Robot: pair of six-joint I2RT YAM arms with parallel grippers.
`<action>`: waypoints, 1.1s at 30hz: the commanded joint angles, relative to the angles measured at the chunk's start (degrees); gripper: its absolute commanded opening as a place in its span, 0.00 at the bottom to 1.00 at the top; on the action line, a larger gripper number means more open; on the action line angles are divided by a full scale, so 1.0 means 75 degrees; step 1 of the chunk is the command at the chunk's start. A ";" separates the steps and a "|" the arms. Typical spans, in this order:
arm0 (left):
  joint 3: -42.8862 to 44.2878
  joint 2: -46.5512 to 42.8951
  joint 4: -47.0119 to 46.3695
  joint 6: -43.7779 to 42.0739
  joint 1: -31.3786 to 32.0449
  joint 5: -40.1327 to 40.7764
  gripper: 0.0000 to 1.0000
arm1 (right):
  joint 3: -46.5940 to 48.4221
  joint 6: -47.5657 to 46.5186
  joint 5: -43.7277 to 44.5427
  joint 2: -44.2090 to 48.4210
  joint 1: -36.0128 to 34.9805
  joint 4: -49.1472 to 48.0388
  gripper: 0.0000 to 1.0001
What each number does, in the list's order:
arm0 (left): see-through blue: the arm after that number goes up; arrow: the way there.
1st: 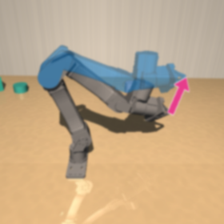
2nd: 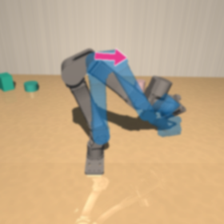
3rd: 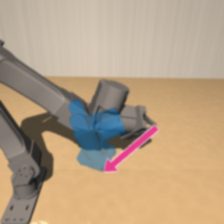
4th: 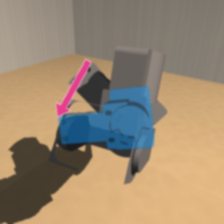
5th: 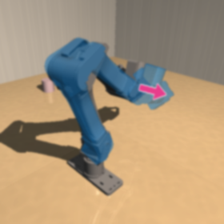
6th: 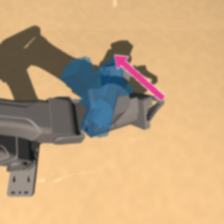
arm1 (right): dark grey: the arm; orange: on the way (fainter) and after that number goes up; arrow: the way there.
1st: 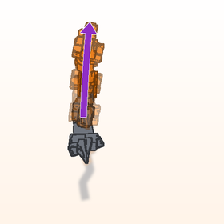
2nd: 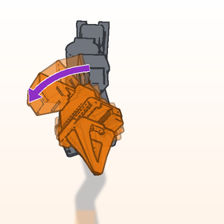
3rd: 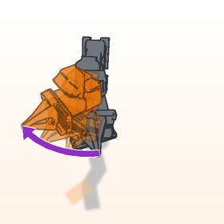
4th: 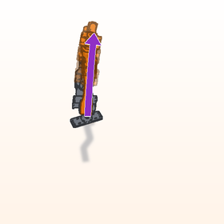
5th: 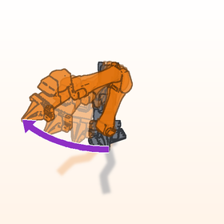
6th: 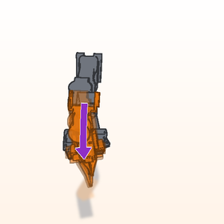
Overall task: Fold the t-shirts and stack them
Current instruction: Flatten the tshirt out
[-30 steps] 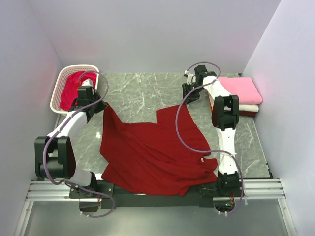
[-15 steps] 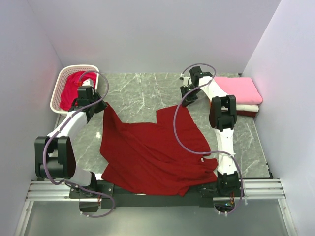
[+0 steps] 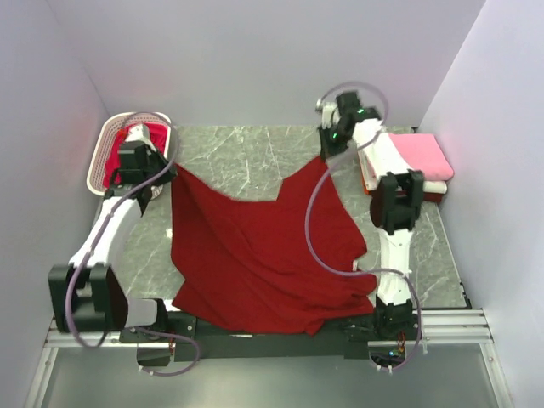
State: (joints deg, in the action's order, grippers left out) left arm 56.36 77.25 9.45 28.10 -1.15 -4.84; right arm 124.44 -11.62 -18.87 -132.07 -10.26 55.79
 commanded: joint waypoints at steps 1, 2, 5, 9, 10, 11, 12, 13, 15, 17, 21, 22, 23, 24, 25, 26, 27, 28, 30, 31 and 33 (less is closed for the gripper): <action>0.0805 -0.1298 -0.0229 -0.0347 -0.0023 -0.0057 0.01 | 0.0424 -0.0466 -0.0155 0.2559 -0.0026 -0.0524 0.00; 0.0934 -0.1532 -0.0241 -0.0371 -0.0023 -0.0092 0.01 | 0.0400 -0.0525 -0.0179 0.2922 -0.0015 -0.0664 0.00; 0.1075 -0.2598 -0.0591 -0.0348 -0.0023 -0.0502 0.01 | 0.0318 -0.0724 -0.0389 0.4665 -0.0026 -0.0910 0.00; 0.1122 -0.4295 -0.1703 -0.0044 -0.0023 -0.1158 0.01 | -0.0068 -0.0865 -0.0612 0.6598 -0.0026 -0.1601 0.00; 0.1227 -0.4509 -0.1752 0.0073 -0.0023 -0.1264 0.01 | -0.0138 -0.0865 -0.0589 0.6965 -0.0026 -0.1765 0.00; 0.1529 -0.4697 -0.1753 0.0132 -0.0023 -0.1323 0.01 | -0.0162 -0.0842 -0.0554 0.7618 -0.0026 -0.2068 0.00; 0.1718 -0.4989 -0.1741 0.0179 -0.0023 -0.1393 0.01 | -0.0128 -0.0807 -0.0473 0.7892 -0.0026 -0.2199 0.00; 0.1906 -0.5131 -0.1694 0.0261 -0.0023 -0.1452 0.01 | 0.0105 -0.0725 -0.0333 0.8150 -0.0026 -0.2270 0.00; 0.2456 -0.5424 -0.1647 0.0355 -0.0023 -0.1627 0.01 | 0.0503 -0.0643 -0.0168 0.8585 -0.0015 -0.2283 0.00; 0.2959 -0.5554 -0.1612 0.0507 -0.0023 -0.1791 0.01 | 0.1591 -0.0514 0.0125 0.8563 -0.0026 -0.1874 0.00; 0.3629 -0.5695 -0.1600 0.0881 -0.0023 -0.2119 0.01 | 0.2660 -0.0222 0.0488 0.8621 -0.0015 -0.1755 0.00; 0.3804 -0.5695 -0.1612 0.0917 -0.0023 -0.2178 0.01 | 0.2859 -0.0197 0.0547 0.8598 -0.0026 -0.1825 0.00; 0.3875 -0.5695 -0.1600 0.0953 -0.0023 -0.2225 0.01 | 0.2849 -0.0197 0.0722 0.8621 -0.0015 -0.1895 0.00; 0.3934 -0.5718 -0.1600 0.0988 -0.0023 -0.2237 0.01 | 0.2826 -0.0209 0.0793 0.8610 -0.0015 -0.1954 0.00; 0.3946 -0.5730 -0.1600 0.0988 -0.0023 -0.2214 0.01 | 0.2733 -0.0232 0.0852 0.8598 -0.0015 -0.2024 0.00; 0.3947 -0.5742 -0.1577 0.0965 -0.0023 -0.2191 0.01 | 0.2639 -0.0256 0.0899 0.8574 -0.0015 -0.2059 0.00; 0.3912 -0.5777 -0.1449 0.0918 -0.0023 -0.2144 0.01 | 0.2511 -0.0291 0.0911 0.8574 -0.0015 -0.2106 0.00; 0.3737 -0.5789 -0.1390 0.0790 -0.0023 -0.2004 0.01 | 0.2173 -0.0303 0.0911 0.8551 -0.0026 -0.2234 0.00; 0.3421 -0.5870 -0.1284 0.0637 -0.0023 -0.1805 0.01 | 0.1773 -0.0326 0.0899 0.8446 -0.0015 -0.2364 0.00; 0.2967 -0.5906 -0.1284 0.0567 -0.0023 -0.1676 0.01 | 0.1400 -0.0326 0.0888 0.8387 -0.0026 -0.2411 0.00; 0.2426 -0.5987 -0.1121 0.0450 -0.0023 -0.1418 0.01 | 0.1081 -0.0314 0.0818 0.8001 -0.0015 -0.2458 0.00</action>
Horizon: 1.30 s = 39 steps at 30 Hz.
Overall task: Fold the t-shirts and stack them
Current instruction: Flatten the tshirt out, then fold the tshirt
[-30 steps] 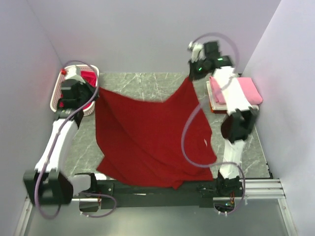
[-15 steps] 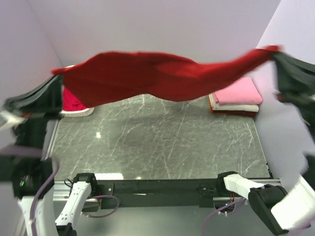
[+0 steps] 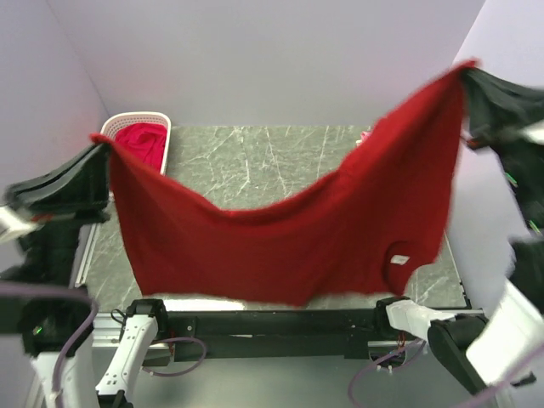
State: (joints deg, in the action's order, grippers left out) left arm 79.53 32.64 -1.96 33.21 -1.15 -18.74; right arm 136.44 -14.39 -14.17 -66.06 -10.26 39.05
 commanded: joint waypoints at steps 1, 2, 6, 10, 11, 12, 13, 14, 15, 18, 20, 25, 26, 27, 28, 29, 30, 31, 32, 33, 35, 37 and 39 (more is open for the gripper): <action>-0.1316 -0.0052 0.0483 -0.0291 -0.0023 0.0622 0.01 | -0.0984 0.0079 0.0075 -0.0929 -0.0026 -0.0365 0.00; -0.1670 -0.0075 0.0483 -0.0326 -0.0023 0.0740 0.01 | -0.1268 0.0091 -0.0054 -0.1174 -0.0026 -0.0471 0.00; -0.3720 0.0158 0.0099 -0.0070 -0.0011 0.1383 0.01 | -0.2850 0.0290 -0.0734 -0.2076 -0.0026 -0.1291 0.00; -0.5455 0.1094 -0.0348 0.0294 -0.0023 0.2475 0.01 | -0.2960 0.0419 -0.1203 -0.4425 -0.0061 -0.1608 0.00; -0.5552 0.1735 -0.0441 0.0318 -0.0034 0.3114 0.01 | -0.2795 0.0396 -0.1204 -0.4898 -0.0085 -0.1620 0.00; -0.5564 0.2112 -0.0407 0.0434 -0.0035 0.3340 0.01 | -0.2353 0.0280 -0.1169 -0.5378 -0.0096 -0.1609 0.00; -0.5472 0.2522 -0.0430 0.0447 -0.0035 0.3517 0.01 | -0.2059 0.0232 -0.1122 -0.6311 -0.0097 -0.1551 0.00; -0.5355 0.2967 -0.0349 0.0470 -0.0058 0.3669 0.00 | -0.1731 0.0150 -0.1075 -0.6773 -0.0097 -0.1446 0.00; -0.5226 0.3865 -0.0314 0.0540 -0.0081 0.3938 0.00 | -0.1356 -0.0083 -0.1040 -0.7265 -0.0108 -0.1329 0.00; -0.4535 0.5593 -0.0162 0.0494 -0.0245 0.4337 0.00 | 0.0225 -0.0388 -0.0690 -0.8790 -0.0108 -0.0976 0.00; -0.4031 0.6528 -0.0091 0.0435 -0.0420 0.4420 0.00 | 0.0300 -0.0436 -0.0525 -0.9308 -0.0108 -0.1081 0.00; -0.3410 0.7447 -0.0360 0.0084 -0.0492 0.4456 0.00 | -0.0520 -0.0472 -0.0046 -0.9332 -0.0143 -0.1900 0.00; -0.3315 0.7657 -0.0360 0.0026 -0.0492 0.4456 0.00 | -0.0544 -0.0425 0.0049 -0.9344 -0.0120 -0.1971 0.00; -0.3233 0.7752 -0.0337 -0.0149 -0.0492 0.4398 0.00 | -0.0544 -0.0390 0.0108 -0.9344 -0.0132 -0.2018 0.00; -0.3082 0.7834 -0.0314 -0.0232 -0.0503 0.4328 0.00 | -0.0532 -0.0355 0.0213 -0.9309 -0.0109 -0.2112 0.00; -0.3034 0.7939 -0.0302 -0.0303 -0.0480 0.4292 0.00 | -0.0532 -0.0296 0.0214 -0.9274 -0.0120 -0.2159 0.00; -0.2987 0.7975 -0.0313 -0.0477 -0.0491 0.4211 0.00 | -0.0521 -0.0296 0.0179 -0.9250 -0.0097 -0.2171 0.00; -0.2975 0.7987 -0.0395 -0.0560 -0.0492 0.4152 0.00 | -0.0509 -0.0273 0.0075 -0.9169 -0.0097 -0.2160 0.00; -0.2975 0.8011 -0.0430 -0.0712 -0.0492 0.3942 0.00 | -0.0520 -0.0203 0.0004 -0.9110 -0.0097 -0.2171 0.00; -0.2963 0.7999 -0.0442 -0.0771 -0.0492 0.3859 0.00 | -0.0613 -0.0156 -0.0066 -0.9040 -0.0097 -0.2160 0.00; -0.2916 0.7976 -0.0419 -0.0854 -0.0492 0.3695 0.00 | -0.0859 -0.0050 -0.0265 -0.8736 -0.0085 -0.2241 0.00; -0.2916 0.7941 -0.0419 -0.0982 -0.0503 0.3577 0.01 | -0.1456 0.0020 -0.0418 -0.8281 -0.0038 -0.2416 0.00; -0.2951 0.7859 -0.0419 -0.1088 -0.0492 0.3693 0.01 | -0.2086 0.0137 -0.0628 -0.7963 0.0009 -0.2522 0.00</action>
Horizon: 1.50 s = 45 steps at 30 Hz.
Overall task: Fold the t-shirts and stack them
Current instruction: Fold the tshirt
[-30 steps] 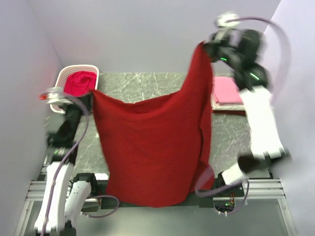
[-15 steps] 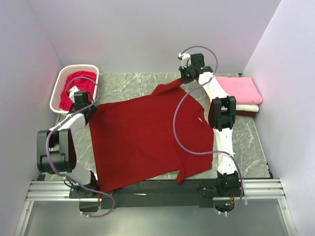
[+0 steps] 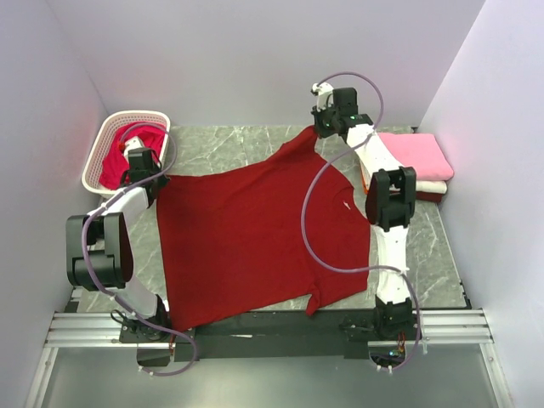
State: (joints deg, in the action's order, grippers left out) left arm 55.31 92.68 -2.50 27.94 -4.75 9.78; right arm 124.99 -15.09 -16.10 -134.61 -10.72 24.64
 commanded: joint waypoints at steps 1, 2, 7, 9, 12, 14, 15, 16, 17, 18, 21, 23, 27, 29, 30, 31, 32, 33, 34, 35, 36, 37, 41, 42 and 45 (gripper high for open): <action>0.0266 -0.0159 -0.0334 -0.0398 -0.0022 -0.0062 0.00 | -0.0761 0.0277 -0.0454 0.1491 0.0140 -0.0718 0.00; 0.0266 -0.0159 -0.0334 -0.0467 -0.0011 -0.0016 0.01 | -0.0948 0.0336 -0.0536 0.1634 0.0175 -0.0766 0.00; 0.0138 -0.0229 -0.0346 -0.0492 -0.0011 -0.0027 0.00 | -0.1910 0.0489 -0.1146 0.2383 0.0374 -0.0883 0.00; -0.0003 -0.0404 -0.0416 -0.0445 -0.0022 -0.0062 0.00 | -0.2319 0.0559 -0.1240 0.2595 0.0445 -0.0930 0.00; -0.0354 -0.0720 -0.0545 -0.0374 -0.0011 -0.0039 0.00 | -0.2800 0.0548 -0.1439 0.2888 0.0504 -0.1012 0.00; -0.0448 -0.0931 -0.0534 -0.0339 -0.0022 -0.0039 0.00 | -0.3023 0.0501 -0.1521 0.3052 0.0504 -0.1059 0.00; -0.0553 -0.1013 -0.0522 -0.0293 -0.0022 -0.0039 0.00 | -0.3210 0.0501 -0.1533 0.3088 0.0504 -0.1059 0.00; -0.0612 -0.1107 -0.0533 -0.0281 -0.0011 -0.0015 0.01 | -0.3305 0.0512 -0.1557 0.3181 0.0515 -0.1094 0.00; -0.0682 -0.1305 -0.0545 -0.0246 -0.0011 0.0043 0.00 | -0.3410 0.0524 -0.1603 0.3240 0.0504 -0.1118 0.00; -0.0822 -0.1400 -0.0557 -0.0234 -0.0011 0.0102 0.00 | -0.3608 0.0524 -0.1638 0.3298 0.0515 -0.1153 0.00; -0.1127 -0.1798 -0.0522 -0.0094 -0.0011 0.0370 0.00 | -0.3914 0.0524 -0.1720 0.3521 0.0527 -0.1212 0.00; -0.1268 -0.2091 -0.0498 0.0058 -0.0022 0.0500 0.00 | -0.4032 0.0524 -0.1733 0.3650 0.0527 -0.1235 0.00; -0.1737 -0.2479 -0.0581 0.0211 -0.0022 0.0699 0.00 | -0.4336 0.0547 -0.1767 0.3849 0.0574 -0.1270 0.00; -0.1761 -0.2573 -0.0487 0.0258 -0.0022 0.0770 0.00 | -0.4465 0.0571 -0.1838 0.3967 0.0621 -0.1294 0.00; -0.1796 -0.2584 -0.0405 0.0293 -0.0011 0.0805 0.00 | -0.4524 0.0594 -0.1896 0.4071 0.0644 -0.1294 0.00; -0.1820 -0.2619 -0.0405 0.0294 -0.0022 0.0828 0.00 | -0.4571 0.0594 -0.1920 0.4107 0.0644 -0.1328 0.00; -0.1843 -0.2678 -0.0405 0.0328 -0.0022 0.0829 0.00 | -0.4664 0.0583 -0.1932 0.4177 0.0667 -0.1317 0.00; -0.1878 -0.2690 -0.0405 0.0329 -0.0022 0.0817 0.00 | -0.4723 0.0583 -0.1943 0.4282 0.0679 -0.1317 0.00; -0.1902 -0.2713 -0.0381 0.0352 -0.0022 0.0771 0.00 | -0.4782 0.0594 -0.1990 0.4318 0.0668 -0.1340 0.00; -0.1902 -0.2713 -0.0381 0.0364 -0.0034 0.0747 0.00 | -0.4875 0.0594 -0.2014 0.4388 0.0679 -0.1352 0.00; -0.1925 -0.2725 -0.0381 0.0376 -0.0023 0.0735 0.00 | -0.4911 0.0583 -0.2025 0.4458 0.0679 -0.1341 0.00; -0.1937 -0.2772 -0.0393 0.0399 -0.0022 0.0689 0.00 | -0.4958 0.0559 -0.2072 0.4506 0.0679 -0.1329 0.00; -0.2007 -0.2912 -0.0288 0.0457 -0.0034 0.0676 0.01 | -0.5238 0.0512 -0.2096 0.4646 0.0691 -0.1317 0.00; -0.2031 -0.2959 -0.0253 0.0493 -0.0034 0.0700 0.00 | -0.5297 0.0489 -0.2084 0.4728 0.0691 -0.1340 0.00; -0.2136 -0.3147 -0.0147 0.0621 -0.0022 0.0723 0.00 | -0.5508 0.0465 -0.2061 0.4869 0.0726 -0.1376 0.00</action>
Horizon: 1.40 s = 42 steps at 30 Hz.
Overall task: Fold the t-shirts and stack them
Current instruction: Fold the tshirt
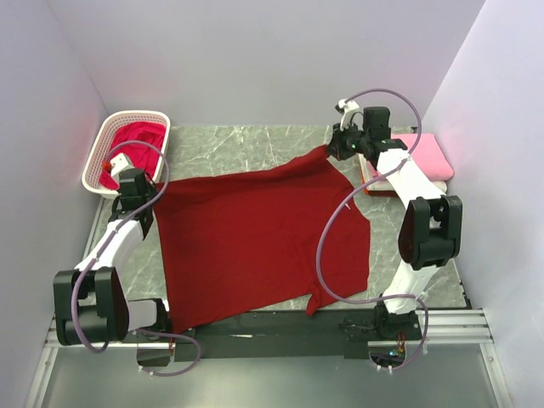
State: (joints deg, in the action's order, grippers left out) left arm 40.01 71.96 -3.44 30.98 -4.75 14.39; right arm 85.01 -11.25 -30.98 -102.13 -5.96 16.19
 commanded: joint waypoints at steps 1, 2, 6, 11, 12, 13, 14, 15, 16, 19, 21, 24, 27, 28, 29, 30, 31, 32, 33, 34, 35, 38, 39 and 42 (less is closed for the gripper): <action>-0.0131 -0.0512 0.0002 0.0251 -0.0022 0.0132 0.00 | -0.0225 -0.0047 -0.0088 0.0562 0.0114 -0.0248 0.00; -0.0201 -0.0560 0.0025 0.0321 -0.0022 0.0143 0.00 | -0.0295 -0.0047 -0.0111 0.0585 0.0126 -0.0259 0.00; -0.0295 -0.0724 0.0154 0.0451 -0.0022 0.0167 0.01 | -0.0553 -0.0012 -0.0228 0.0854 0.0220 -0.0306 0.00; -0.0436 -0.0713 0.0201 0.0568 -0.0022 0.0214 0.01 | -0.0881 -0.0106 -0.0334 0.1206 0.0255 -0.0248 0.00; -0.0436 -0.0678 0.0224 0.0580 -0.0022 0.0202 0.01 | -0.0940 -0.0118 -0.0369 0.1265 0.0255 -0.0236 0.00; -0.0425 -0.0608 0.0225 0.0615 -0.0022 0.0179 0.00 | -0.1045 -0.0129 -0.0404 0.1323 0.0255 -0.0225 0.00; -0.0448 -0.0572 0.0213 0.0615 -0.0034 0.0155 0.01 | -0.1104 -0.0141 -0.0416 0.1428 0.0255 -0.0236 0.00; -0.0459 -0.0502 0.0190 0.0604 -0.0023 0.0132 0.01 | -0.1163 -0.0141 -0.0439 0.1487 0.0255 -0.0213 0.00; -0.0460 -0.0490 0.0178 0.0615 -0.0022 0.0120 0.01 | -0.1279 -0.0164 -0.0474 0.1558 0.0255 -0.0201 0.00; -0.0448 -0.0408 0.0166 0.0615 -0.0022 0.0120 0.01 | -0.1467 -0.0223 -0.0545 0.1757 0.0255 -0.0131 0.00; -0.0413 -0.0326 0.0166 0.0603 -0.0022 0.0120 0.01 | -0.1538 -0.0258 -0.0568 0.1863 0.0255 -0.0073 0.00; -0.0354 -0.0232 0.0213 0.0580 -0.0034 0.0132 0.00 | -0.1667 -0.0305 -0.0580 0.1956 0.0267 -0.0060 0.00; -0.0354 -0.0150 0.0189 0.0580 -0.0034 0.0167 0.01 | -0.1737 -0.0317 -0.0615 0.2003 0.0255 -0.0014 0.00; -0.0342 -0.0127 0.0224 0.0615 -0.0034 0.0202 0.01 | -0.1784 -0.0317 -0.0627 0.2015 0.0255 -0.0025 0.00; -0.0331 -0.0080 0.0225 0.0604 -0.0023 0.0202 0.01 | -0.1807 -0.0329 -0.0650 0.2039 0.0255 -0.0014 0.00; -0.0331 -0.0022 0.0236 0.0615 -0.0034 0.0202 0.01 | -0.1831 -0.0329 -0.0662 0.2050 0.0255 0.0010 0.00; -0.0319 0.0014 0.0248 0.0627 -0.0034 0.0202 0.01 | -0.1889 -0.0340 -0.0650 0.2085 0.0255 0.0022 0.00; -0.0331 0.0037 0.0260 0.0638 -0.0023 0.0214 0.01 | -0.1913 -0.0352 -0.0662 0.2120 0.0255 0.0010 0.00; -0.0354 0.0061 0.0213 0.0662 -0.0022 0.0214 0.01 | -0.1948 -0.0375 -0.0674 0.2144 0.0255 0.0022 0.00; -0.0377 0.0073 0.0201 0.0674 -0.0034 0.0214 0.01 | -0.1995 -0.0387 -0.0697 0.2156 0.0255 0.0045 0.00; -0.0389 0.0084 0.0201 0.0685 -0.0023 0.0214 0.01 | -0.2018 -0.0411 -0.0697 0.2191 0.0255 0.0068 0.00; -0.0424 0.0096 0.0166 0.0721 -0.0023 0.0214 0.01 | -0.2159 -0.0481 -0.0697 0.2285 0.0255 0.0104 0.00; -0.0436 0.0119 0.0154 0.0732 -0.0022 0.0225 0.01 | -0.2217 -0.0516 -0.0709 0.2320 0.0255 0.0115 0.00; -0.0413 0.0166 0.0201 0.0721 -0.0022 0.0284 0.01 | -0.2334 -0.0575 -0.0756 0.2437 0.0267 0.0174 0.00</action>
State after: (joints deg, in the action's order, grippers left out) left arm 36.75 72.99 -1.02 35.70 -4.75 14.96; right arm 68.25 -14.13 -35.53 -87.02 -4.45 17.80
